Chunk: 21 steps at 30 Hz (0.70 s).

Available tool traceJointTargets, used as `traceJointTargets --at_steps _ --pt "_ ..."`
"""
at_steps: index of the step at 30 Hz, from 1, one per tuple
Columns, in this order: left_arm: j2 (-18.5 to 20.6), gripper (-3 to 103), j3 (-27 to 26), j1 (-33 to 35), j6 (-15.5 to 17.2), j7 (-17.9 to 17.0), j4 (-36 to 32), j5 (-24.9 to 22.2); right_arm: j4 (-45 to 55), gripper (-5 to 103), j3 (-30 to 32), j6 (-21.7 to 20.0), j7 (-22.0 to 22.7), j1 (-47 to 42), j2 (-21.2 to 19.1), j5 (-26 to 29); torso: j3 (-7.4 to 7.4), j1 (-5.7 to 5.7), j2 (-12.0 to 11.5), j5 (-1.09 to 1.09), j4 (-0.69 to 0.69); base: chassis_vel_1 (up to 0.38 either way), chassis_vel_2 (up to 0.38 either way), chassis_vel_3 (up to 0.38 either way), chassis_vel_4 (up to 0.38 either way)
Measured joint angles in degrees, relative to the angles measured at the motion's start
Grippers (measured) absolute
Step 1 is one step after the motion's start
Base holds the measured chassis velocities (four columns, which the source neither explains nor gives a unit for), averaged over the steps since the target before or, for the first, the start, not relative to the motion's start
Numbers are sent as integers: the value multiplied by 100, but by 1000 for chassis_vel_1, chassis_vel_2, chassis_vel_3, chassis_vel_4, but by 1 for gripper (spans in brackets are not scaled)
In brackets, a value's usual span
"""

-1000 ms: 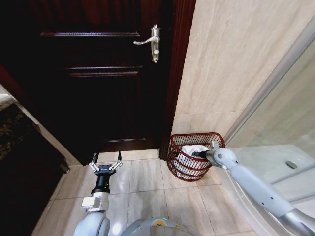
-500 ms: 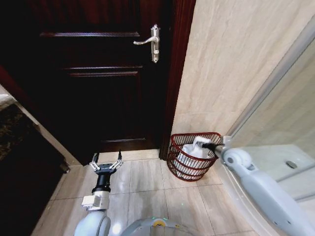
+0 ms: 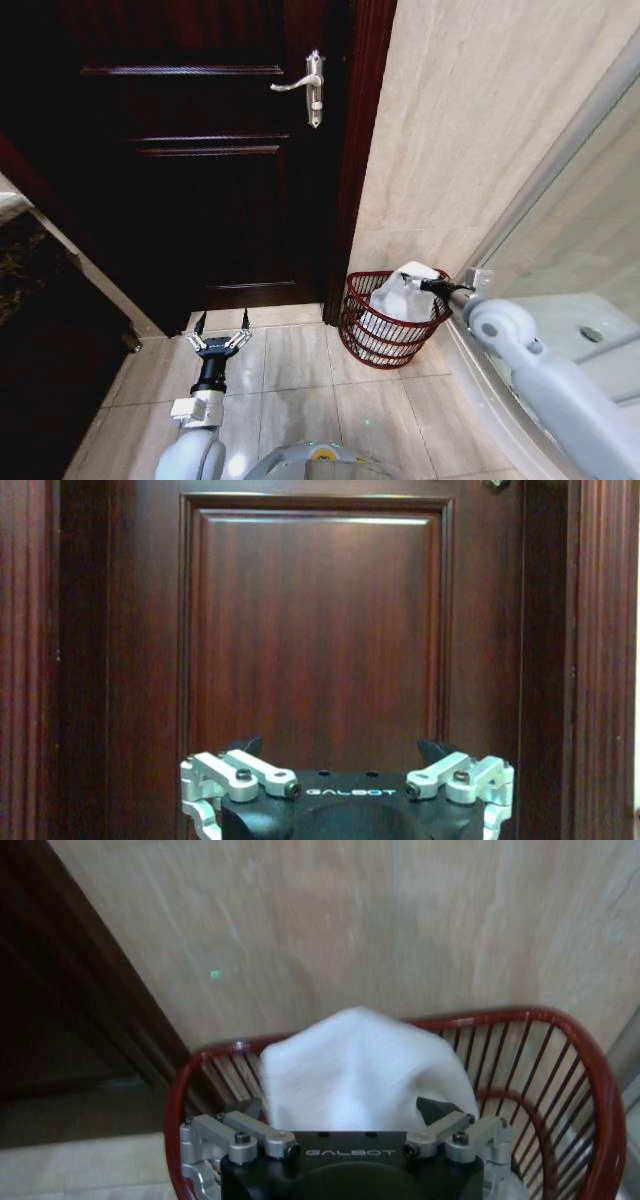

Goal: Discard the used towel into the hamper.

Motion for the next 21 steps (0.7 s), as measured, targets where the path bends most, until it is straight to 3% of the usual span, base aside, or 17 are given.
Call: traceJointTargets --at_steps 6,9,10,13,14,17,18,20,21 --pt "-71 100 -77 43 -3 0 -57 -36 -199 100 151 94 223 143 108 31 0 0 0 0 1 0 0 0 0" --pt "-169 100 -132 61 -12 -14 -72 -74 61 100 307 861 15 -267 201 -1358 0 0 0 -2 2 0 0 0 0" --pt "-169 100 -132 61 -12 -14 -72 -74 61 100 307 861 15 -267 201 -1358 0 0 0 -2 2 0 0 0 0" --pt "-165 100 -148 59 -34 -15 -62 -132 327 100 466 2051 -119 -845 681 -3506 -1 0 0 0 0 0 0 0 0" --pt "-165 100 -148 59 -34 -15 -62 -132 327 100 466 2051 -119 -845 681 -3506 -1 0 0 0 0 0 0 0 0" --pt "-131 100 -187 58 -41 12 -55 -232 650 100 757 2776 -412 -1594 1456 -5209 0 0 0 0 1 0 0 0 0" --pt "-131 100 -187 58 -41 12 -55 -232 650 100 757 2776 -412 -1594 1456 -5209 0 0 0 0 1 0 0 0 0" --pt "-77 100 -259 73 -57 87 -55 -365 982 100 1001 2904 -621 -2113 1983 -5785 -1 0 0 -3 0 0 0 0 0" --pt "-77 100 -259 73 -57 87 -55 -365 982 100 1001 2904 -621 -2113 1983 -5785 -1 0 0 -3 0 0 0 0 0"
